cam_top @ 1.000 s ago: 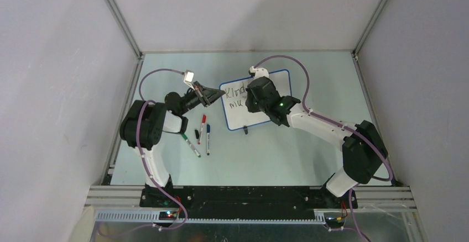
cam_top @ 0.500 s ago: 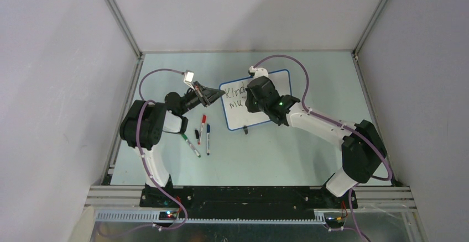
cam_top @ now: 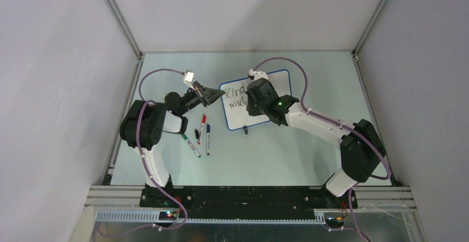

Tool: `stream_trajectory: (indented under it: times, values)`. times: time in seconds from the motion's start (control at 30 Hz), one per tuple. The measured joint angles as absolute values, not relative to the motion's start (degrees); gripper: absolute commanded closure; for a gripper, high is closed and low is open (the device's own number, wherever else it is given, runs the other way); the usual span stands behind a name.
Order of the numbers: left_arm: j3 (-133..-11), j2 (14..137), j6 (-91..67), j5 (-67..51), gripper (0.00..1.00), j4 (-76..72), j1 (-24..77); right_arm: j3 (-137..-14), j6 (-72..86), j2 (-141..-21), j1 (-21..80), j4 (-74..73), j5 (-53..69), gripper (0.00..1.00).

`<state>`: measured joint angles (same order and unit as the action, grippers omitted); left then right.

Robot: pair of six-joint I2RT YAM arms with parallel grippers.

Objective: Write a sentence on the whiteboard

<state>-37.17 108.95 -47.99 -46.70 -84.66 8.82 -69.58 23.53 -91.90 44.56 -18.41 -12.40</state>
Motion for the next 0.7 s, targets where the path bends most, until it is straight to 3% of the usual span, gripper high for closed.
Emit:
stream_trajectory:
  times: [0.37, 0.7]
  values:
    - [-37.2, 108.9, -48.0, -46.7, 1.0, -84.7, 8.8, -69.2, 23.5, -91.8, 44.8, -19.0, -12.4, 1.0]
    - [-37.2, 108.9, -48.0, -46.7, 1.0, -84.7, 8.8, -60.8, 23.4, -82.8, 43.7, -11.8, -12.1, 1.0]
